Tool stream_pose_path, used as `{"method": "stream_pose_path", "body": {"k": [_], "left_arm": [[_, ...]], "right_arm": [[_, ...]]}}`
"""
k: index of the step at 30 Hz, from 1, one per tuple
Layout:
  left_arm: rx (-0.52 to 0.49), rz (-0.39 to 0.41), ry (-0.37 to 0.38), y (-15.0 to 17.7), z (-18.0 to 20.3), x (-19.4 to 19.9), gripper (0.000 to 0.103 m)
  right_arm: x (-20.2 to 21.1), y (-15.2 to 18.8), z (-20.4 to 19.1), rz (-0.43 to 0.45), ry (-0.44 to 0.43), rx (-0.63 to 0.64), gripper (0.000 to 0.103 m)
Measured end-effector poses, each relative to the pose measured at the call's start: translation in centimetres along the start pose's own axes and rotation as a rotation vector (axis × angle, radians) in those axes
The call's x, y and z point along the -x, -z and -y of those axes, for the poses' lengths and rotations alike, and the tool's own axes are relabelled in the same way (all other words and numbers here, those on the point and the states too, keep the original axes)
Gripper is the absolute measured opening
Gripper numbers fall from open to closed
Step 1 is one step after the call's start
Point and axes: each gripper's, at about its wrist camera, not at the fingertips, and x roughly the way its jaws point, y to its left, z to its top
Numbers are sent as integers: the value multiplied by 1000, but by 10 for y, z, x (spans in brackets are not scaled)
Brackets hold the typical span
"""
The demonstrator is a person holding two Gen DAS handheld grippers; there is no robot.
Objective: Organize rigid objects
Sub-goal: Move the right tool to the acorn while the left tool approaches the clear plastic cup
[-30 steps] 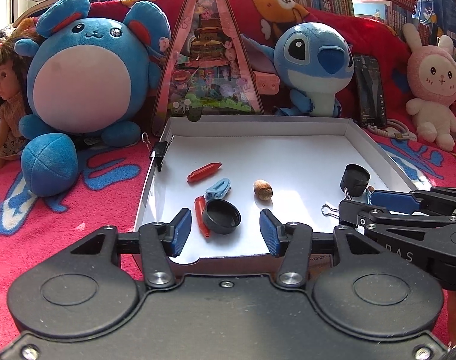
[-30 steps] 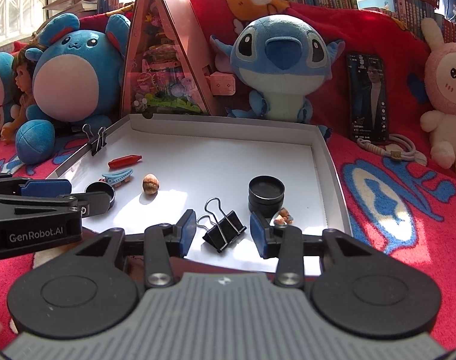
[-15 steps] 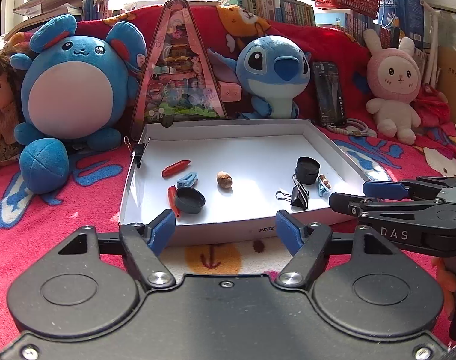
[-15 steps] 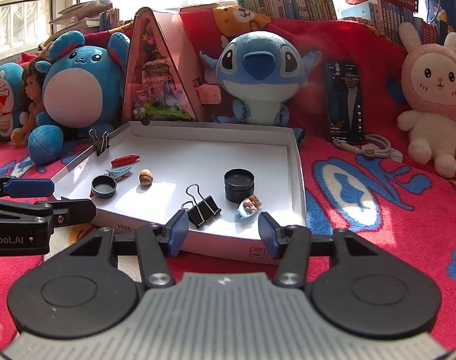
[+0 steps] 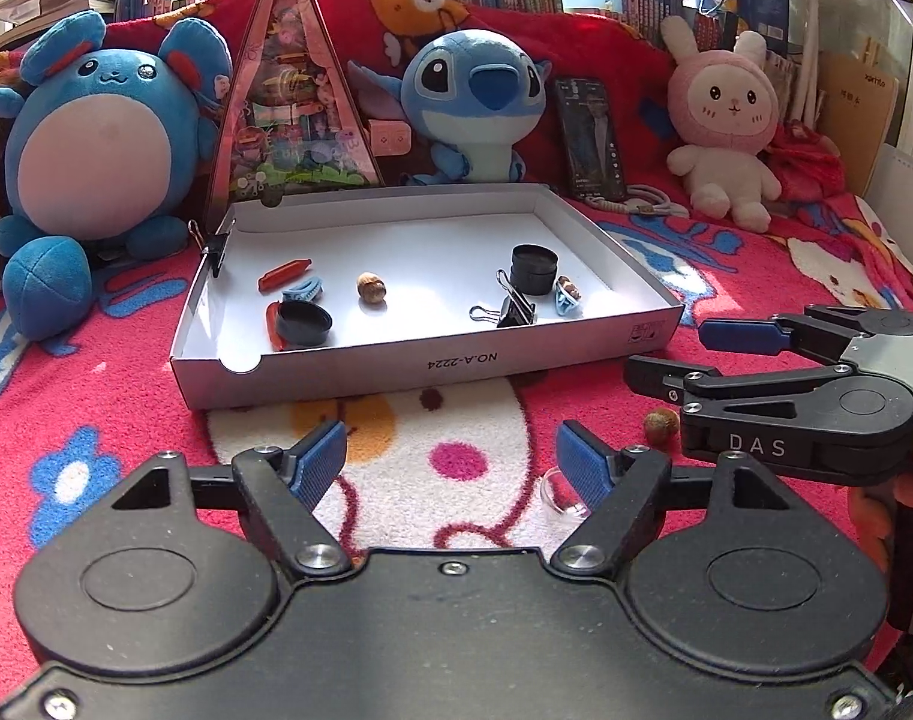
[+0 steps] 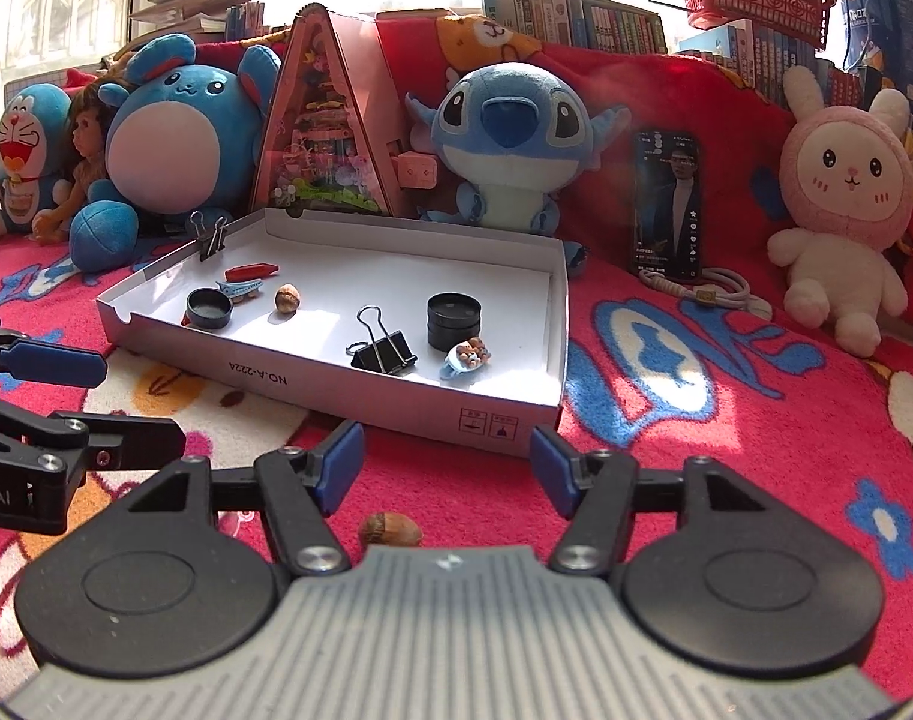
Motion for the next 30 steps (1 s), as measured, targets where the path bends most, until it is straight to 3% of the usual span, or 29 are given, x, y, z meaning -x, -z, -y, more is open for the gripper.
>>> {"method": "stream_pose_path", "body": {"k": [16,23,30], "left_arm": [[-45,-44,8,32,16,-6,75],[-80,-19,0,39,23,-4,68],[-117,6,7,43,30,-1,49]], "right_arm": [[4,27,5,-22,-22,-34,76],[0,27,-2,-47,-27,4,76],[-1,28,-6,-55,-26,30,76]]}}
